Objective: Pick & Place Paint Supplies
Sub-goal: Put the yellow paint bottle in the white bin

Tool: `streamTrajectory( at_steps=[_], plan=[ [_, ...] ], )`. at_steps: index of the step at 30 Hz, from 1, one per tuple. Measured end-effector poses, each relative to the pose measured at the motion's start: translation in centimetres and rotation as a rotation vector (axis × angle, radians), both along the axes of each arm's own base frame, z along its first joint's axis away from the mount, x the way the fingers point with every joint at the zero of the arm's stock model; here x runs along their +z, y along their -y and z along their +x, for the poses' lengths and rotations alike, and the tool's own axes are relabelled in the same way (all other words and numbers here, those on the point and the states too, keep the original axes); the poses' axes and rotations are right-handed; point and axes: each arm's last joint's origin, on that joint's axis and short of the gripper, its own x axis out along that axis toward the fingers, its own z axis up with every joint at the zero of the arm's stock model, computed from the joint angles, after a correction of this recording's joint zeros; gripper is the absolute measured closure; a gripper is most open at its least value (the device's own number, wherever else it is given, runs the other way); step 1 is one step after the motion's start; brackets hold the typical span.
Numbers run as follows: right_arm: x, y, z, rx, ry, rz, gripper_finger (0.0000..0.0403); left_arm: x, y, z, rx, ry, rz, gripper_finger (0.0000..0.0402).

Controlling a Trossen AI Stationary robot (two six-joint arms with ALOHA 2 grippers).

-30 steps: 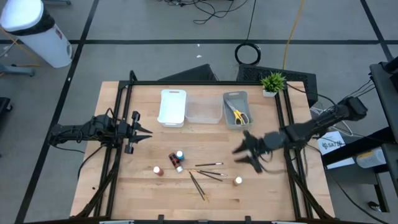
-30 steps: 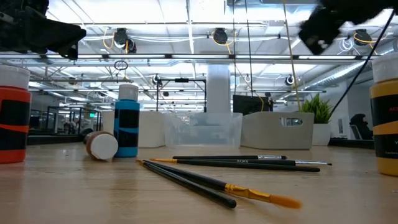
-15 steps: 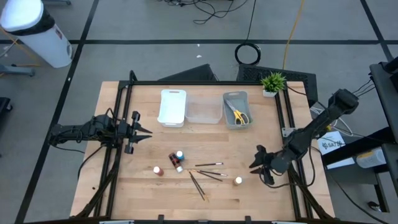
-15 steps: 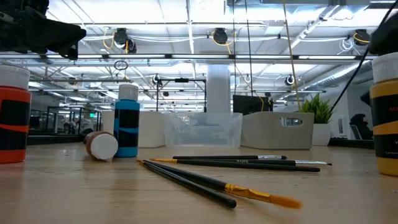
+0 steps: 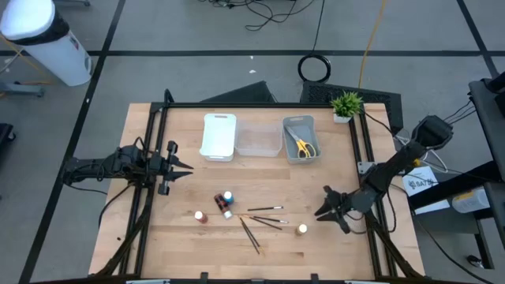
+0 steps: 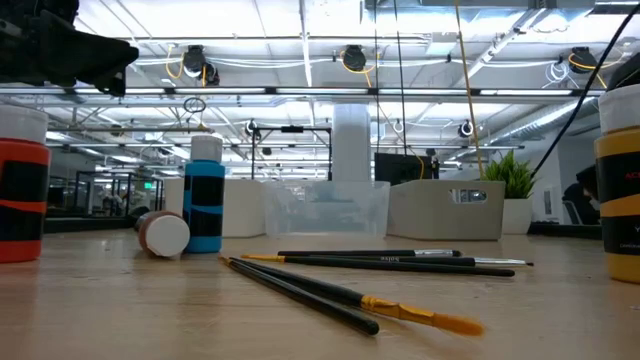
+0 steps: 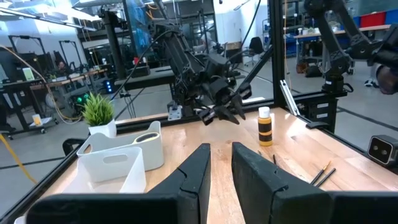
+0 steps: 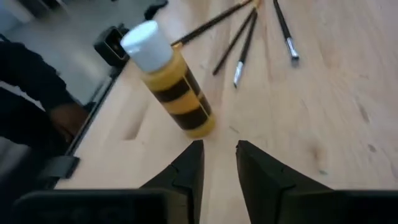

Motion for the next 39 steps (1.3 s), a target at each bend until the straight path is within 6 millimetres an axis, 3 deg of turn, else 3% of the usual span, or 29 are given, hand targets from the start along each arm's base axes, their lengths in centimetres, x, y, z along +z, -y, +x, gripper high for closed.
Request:
streamTrajectory(
  at_steps=[12, 16, 21, 27, 36, 39],
  plan=[
    [-2.6, -2.7, 2.7, 0.054, -0.043, -0.112, 0.0144, 0.0, 0.0, 0.0, 0.0, 0.001, 0.0, 0.0325],
    [-3.2, -4.6, 4.7, 0.061, -0.033, -0.158, 0.0113, 0.0, 0.0, 0.0, 0.0, 0.001, 0.0, 0.0325],
    [-3.9, -6.1, 6.3, 0.077, -0.01, -0.212, 0.0102, 0.0, 0.0, 0.0, 0.0, 0.001, 0.0, 0.0325],
    [-3.8, -6.1, 6.3, 0.061, 0.007, -0.257, 0.0134, 0.0, 0.0, 0.0, 0.0, 0.001, 0.0, 0.0325],
    [-3.7, -6.2, 6.3, 0.06, 0.024, -0.24, 0.0288, 0.0, 0.0, 0.0, 0.0, 0.001, 0.0, 0.0325],
    [-3.2, -6.3, 6.4, 0.065, 0.048, -0.198, 0.0297, 0.0, 0.0, 0.0, 0.0, 0.001, 0.0, 0.0325]
  ],
)
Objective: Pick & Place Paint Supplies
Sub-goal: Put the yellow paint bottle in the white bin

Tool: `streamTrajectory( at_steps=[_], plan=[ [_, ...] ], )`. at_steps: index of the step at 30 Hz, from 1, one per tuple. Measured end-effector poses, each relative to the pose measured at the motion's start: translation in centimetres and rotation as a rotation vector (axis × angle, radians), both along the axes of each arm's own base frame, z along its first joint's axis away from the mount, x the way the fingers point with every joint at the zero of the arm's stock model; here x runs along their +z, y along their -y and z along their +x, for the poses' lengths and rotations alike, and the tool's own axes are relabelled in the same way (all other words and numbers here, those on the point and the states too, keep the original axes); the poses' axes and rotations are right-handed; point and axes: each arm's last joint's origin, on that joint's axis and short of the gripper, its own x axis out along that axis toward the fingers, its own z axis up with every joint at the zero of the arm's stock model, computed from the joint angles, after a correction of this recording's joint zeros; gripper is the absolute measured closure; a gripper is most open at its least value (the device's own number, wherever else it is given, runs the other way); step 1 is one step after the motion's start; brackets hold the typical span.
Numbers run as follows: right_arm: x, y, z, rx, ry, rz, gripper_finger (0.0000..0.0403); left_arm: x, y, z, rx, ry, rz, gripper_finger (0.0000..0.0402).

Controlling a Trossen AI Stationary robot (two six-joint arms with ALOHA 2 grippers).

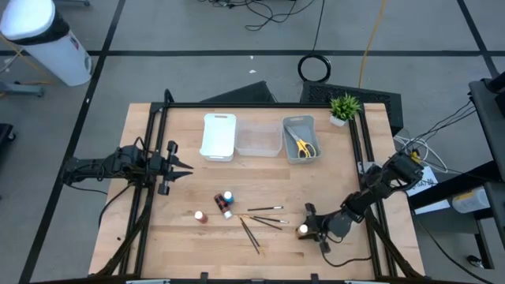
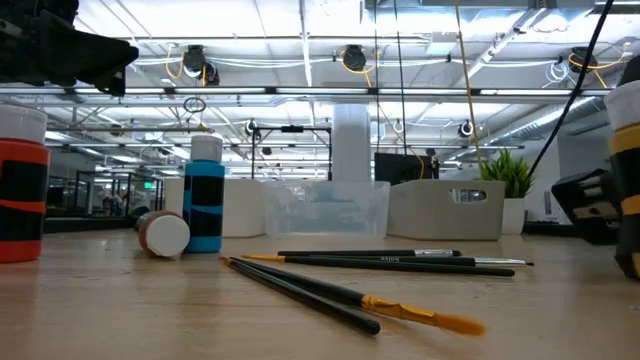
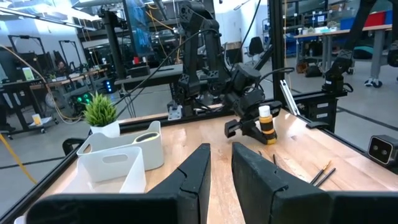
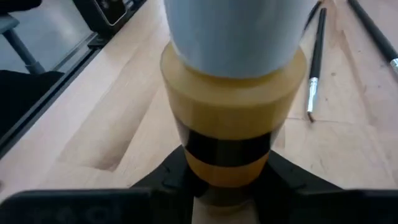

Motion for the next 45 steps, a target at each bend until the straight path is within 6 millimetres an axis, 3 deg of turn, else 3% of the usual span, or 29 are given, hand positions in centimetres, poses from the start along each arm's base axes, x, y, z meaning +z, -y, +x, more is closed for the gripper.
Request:
streamTrajectory(
  at_steps=[3, 9, 12, 16, 22, 25, 31, 35, 38, 42, 45],
  plan=[
    [1.5, 0.2, 0.7, -0.015, 0.067, 0.027, 0.0297, 0.0, 0.0, 0.0, 0.0, 0.0, 0.0, 0.0325],
    [6.9, 1.8, 2.7, -0.082, 0.273, 0.037, 0.0285, 0.0, 0.0, 0.0, 0.001, 0.0, 0.0, 0.0325],
    [10.0, 3.5, 4.1, -0.165, 0.371, 0.06, 0.0282, 0.2, 0.0, 0.0, 0.004, 0.031, 0.05, 0.0325],
    [11.6, 6.9, 6.0, -0.265, 0.349, 0.03, 0.0292, 1.7, 0.1, -0.3, -0.011, 0.197, 0.116, 0.0325],
    [11.5, 12.2, 8.8, -0.351, 0.21, 0.021, 0.029, 2.7, 0.9, -0.5, -0.309, 0.28, 0.045, 0.0325],
    [10.9, 13.8, 9.9, -0.33, 0.15, 0.026, 0.0287, 2.9, 1.0, -0.2, -0.352, 0.284, 0.029, 0.0325],
    [9.1, 15.0, 11.9, -0.226, 0.113, -0.137, 0.0293, 2.7, 0.3, 2.2, -0.09, 0.24, -0.019, 0.0325],
    [9.4, 16.0, 13.7, -0.23, 0.141, -0.205, 0.0287, 2.1, -0.2, 4.5, 0.123, 0.197, -0.045, 0.0325],
    [9.8, 16.5, 15.2, -0.256, 0.147, -0.186, 0.0286, 2.8, -0.3, 6.6, 0.189, 0.128, -0.024, 0.0325],
    [9.4, 16.5, 17.0, -0.256, 0.113, -0.182, 0.029, 4.1, -0.1, 10.6, 0.191, -0.15, -0.084, 0.0325],
    [8.7, 16.4, 18.1, -0.252, 0.085, -0.184, 0.0289, 5.1, -0.1, 13.6, 0.291, -0.384, -0.171, 0.0325]
  ],
)
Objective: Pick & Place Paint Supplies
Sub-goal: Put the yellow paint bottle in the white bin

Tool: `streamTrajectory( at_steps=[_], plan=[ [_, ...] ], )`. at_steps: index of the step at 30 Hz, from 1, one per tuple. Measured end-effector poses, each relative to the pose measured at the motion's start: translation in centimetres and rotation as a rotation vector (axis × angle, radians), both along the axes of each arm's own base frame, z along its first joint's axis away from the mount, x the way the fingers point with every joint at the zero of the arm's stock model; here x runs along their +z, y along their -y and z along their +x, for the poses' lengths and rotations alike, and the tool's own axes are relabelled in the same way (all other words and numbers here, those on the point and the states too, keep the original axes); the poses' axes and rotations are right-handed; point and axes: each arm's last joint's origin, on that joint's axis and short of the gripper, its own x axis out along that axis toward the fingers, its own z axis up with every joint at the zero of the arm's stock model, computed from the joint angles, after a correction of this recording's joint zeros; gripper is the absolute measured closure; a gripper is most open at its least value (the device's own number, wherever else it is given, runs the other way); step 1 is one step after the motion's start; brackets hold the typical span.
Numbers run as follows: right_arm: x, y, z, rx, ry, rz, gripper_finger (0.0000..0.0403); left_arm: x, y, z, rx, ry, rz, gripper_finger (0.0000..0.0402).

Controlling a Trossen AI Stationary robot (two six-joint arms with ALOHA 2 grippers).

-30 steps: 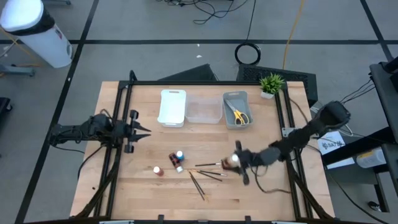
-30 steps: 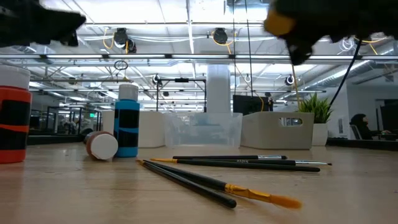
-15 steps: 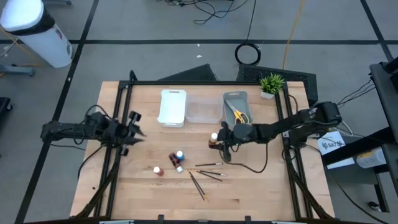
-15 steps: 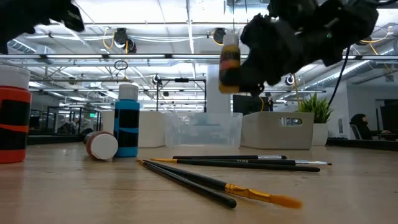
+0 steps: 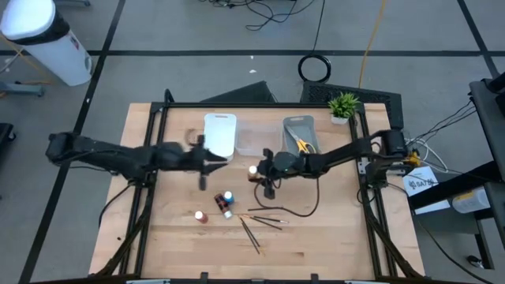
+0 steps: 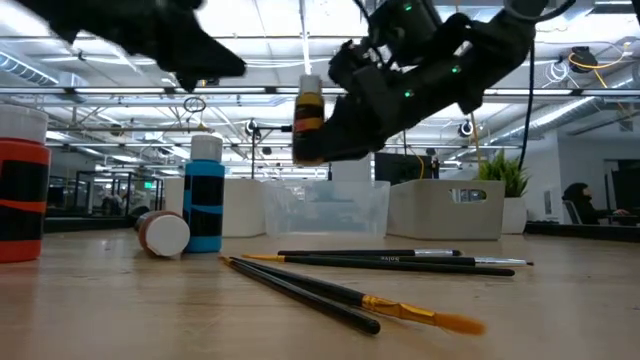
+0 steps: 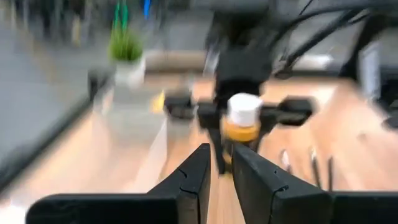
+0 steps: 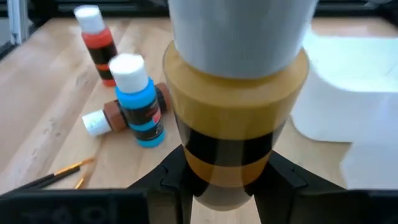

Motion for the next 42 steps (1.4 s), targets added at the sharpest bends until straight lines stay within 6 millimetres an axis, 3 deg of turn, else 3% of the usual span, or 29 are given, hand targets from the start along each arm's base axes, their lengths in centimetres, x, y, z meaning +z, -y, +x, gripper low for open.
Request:
streamTrajectory(
  at_steps=[4, 9, 16, 21, 30, 42],
  plan=[
    [-0.6, 0.0, 1.1, -0.002, -0.024, 0.004, 0.0285, 0.0, 0.2, 3.5, 0.032, -0.238, -0.025, 0.0318],
    [-1.1, -0.1, 1.4, -0.002, -0.071, 0.004, 0.0288, 0.0, 0.9, 6.9, -0.019, -0.312, 0.049, 0.0268],
    [-1.2, -0.1, 1.4, 0.004, -0.085, 0.002, 0.0285, 0.7, 1.2, 7.8, -0.076, -0.387, 0.129, 0.0169],
    [-1.1, 0.0, 1.4, -0.004, -0.071, 0.0, 0.0288, 0.7, 1.6, 7.8, -0.131, -0.371, 0.04, 0.0133],
    [-0.9, 0.0, 1.5, 0.007, -0.044, -0.016, 0.0289, -1.2, 1.6, 9.7, -0.154, -0.355, 0.065, 0.0137],
    [-1.0, 0.0, 1.5, 0.011, -0.056, -0.028, 0.0289, -0.1, 1.2, 8.9, -0.129, -0.341, 0.034, 0.0189]
  ],
)
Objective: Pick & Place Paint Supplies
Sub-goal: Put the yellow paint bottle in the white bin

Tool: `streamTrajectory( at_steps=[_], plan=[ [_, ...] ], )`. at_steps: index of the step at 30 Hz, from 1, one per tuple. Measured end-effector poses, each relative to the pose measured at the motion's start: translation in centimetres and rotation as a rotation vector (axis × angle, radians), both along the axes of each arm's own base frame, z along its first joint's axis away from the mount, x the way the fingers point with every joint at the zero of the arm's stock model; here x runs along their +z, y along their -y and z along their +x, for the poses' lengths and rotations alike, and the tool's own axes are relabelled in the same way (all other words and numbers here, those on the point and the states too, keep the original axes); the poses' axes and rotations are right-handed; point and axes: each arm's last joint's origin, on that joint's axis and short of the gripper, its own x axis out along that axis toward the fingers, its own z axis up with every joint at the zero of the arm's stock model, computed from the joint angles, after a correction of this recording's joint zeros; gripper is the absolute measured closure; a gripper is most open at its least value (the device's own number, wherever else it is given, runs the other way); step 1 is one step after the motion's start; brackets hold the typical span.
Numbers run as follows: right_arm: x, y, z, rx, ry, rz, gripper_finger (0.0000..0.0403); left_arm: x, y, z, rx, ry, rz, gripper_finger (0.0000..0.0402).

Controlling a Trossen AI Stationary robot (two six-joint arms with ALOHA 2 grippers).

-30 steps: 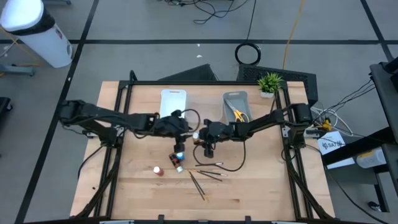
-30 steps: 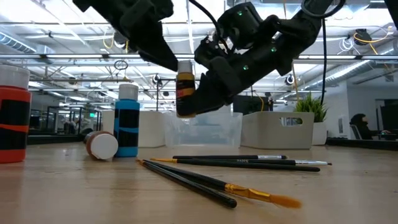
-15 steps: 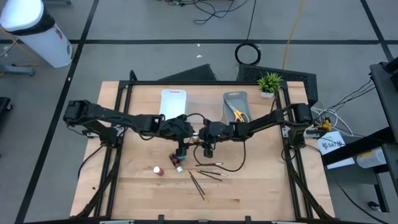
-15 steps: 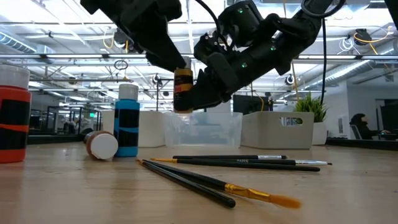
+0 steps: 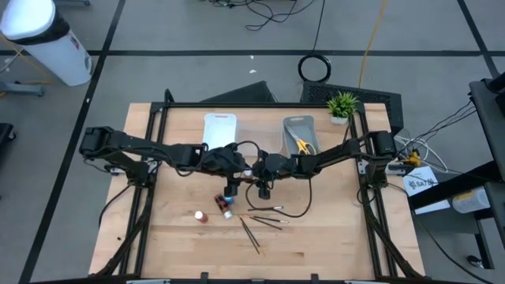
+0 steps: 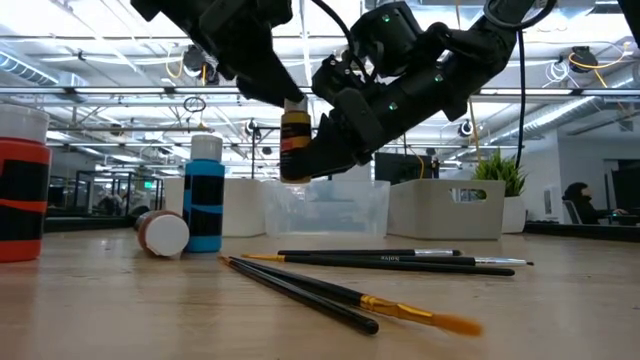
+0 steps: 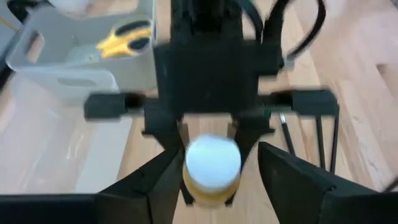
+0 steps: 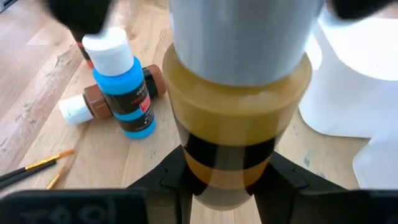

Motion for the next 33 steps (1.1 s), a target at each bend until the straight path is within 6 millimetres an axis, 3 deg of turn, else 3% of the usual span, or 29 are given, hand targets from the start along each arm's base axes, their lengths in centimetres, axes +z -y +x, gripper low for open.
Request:
streamTrajectory(
  at_steps=[6, 13, 20, 29, 33],
  plan=[
    [0.0, 0.0, 0.0, 0.0, 0.0, 0.0, 0.0285, 0.0, -0.1, 0.0, 0.011, 0.004, -0.011, 0.0216],
    [0.0, 0.0, 0.0, 0.003, -0.003, 0.001, 0.0288, 0.0, -0.2, 0.3, 0.001, 0.021, -0.037, 0.0277],
    [0.0, 0.0, 0.0, -0.001, -0.002, 0.0, 0.0271, 0.1, -0.8, 0.2, -0.004, 0.017, -0.019, 0.0277],
    [0.7, 0.2, 0.2, -0.032, 0.054, 0.024, 0.023, 4.1, -1.3, -3.8, 0.125, 0.064, 0.067, 0.0277],
    [0.1, -0.1, 0.1, -0.017, 0.019, 0.047, 0.0218, 6.4, -2.0, -5.8, 0.227, 0.137, 0.104, 0.0278]
  ],
)
